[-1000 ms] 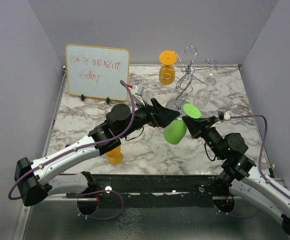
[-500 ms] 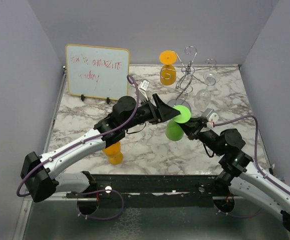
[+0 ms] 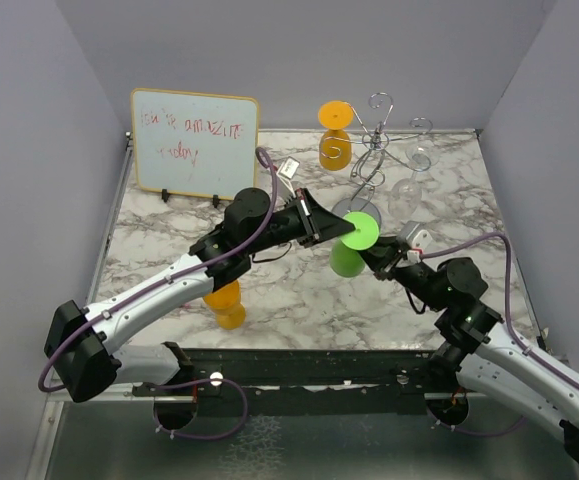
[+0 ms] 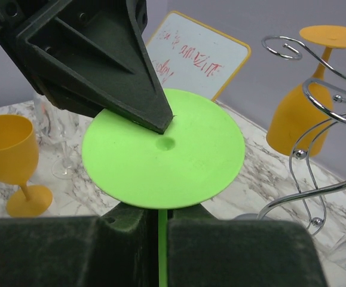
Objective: Place the wine glass upside down on the wine glass rack
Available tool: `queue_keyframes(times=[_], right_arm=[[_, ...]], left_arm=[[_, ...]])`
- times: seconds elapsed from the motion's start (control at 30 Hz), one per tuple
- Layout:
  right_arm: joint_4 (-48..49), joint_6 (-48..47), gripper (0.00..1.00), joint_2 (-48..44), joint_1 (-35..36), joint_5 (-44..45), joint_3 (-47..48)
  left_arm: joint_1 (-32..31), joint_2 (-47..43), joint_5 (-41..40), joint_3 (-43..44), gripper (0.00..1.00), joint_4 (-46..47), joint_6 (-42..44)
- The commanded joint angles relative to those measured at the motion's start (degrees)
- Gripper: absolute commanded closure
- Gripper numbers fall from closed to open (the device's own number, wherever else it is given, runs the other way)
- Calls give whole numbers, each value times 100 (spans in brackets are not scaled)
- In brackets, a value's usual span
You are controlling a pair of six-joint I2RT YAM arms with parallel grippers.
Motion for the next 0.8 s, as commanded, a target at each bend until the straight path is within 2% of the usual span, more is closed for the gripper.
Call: queue_keyframes(times=[0.0, 0.07, 0.13, 0.17, 0.27, 0.33, 0.5, 0.63, 0.77], right_arm=[[146, 106, 99, 76, -2, 6, 17], [46, 224, 95, 129, -2, 76, 79], [-119, 471, 74, 185, -2, 307, 189], [-236, 569, 66, 211, -2, 393, 248], [-513, 634, 50, 217, -2, 380, 335], [-547, 658, 43, 124, -1, 359, 296], [-662, 726, 35, -288, -2, 337, 194], [-942, 858, 35, -584, -2, 388, 279], [-1174, 1289, 34, -868, -2, 835, 518]], left_arm=[[64, 10, 256, -135, 100, 218, -45], [88, -18, 227, -175, 100, 230, -46], [135, -77, 173, -211, 100, 216, -44], [167, -100, 142, -221, 100, 203, -32], [292, -198, 52, -224, 100, 127, 23], [382, -263, 27, -231, 100, 98, 63], [671, -346, 8, -178, 100, -31, 112], [823, -327, 33, -12, 100, -159, 174], [823, -82, 152, 294, 100, -252, 202]])
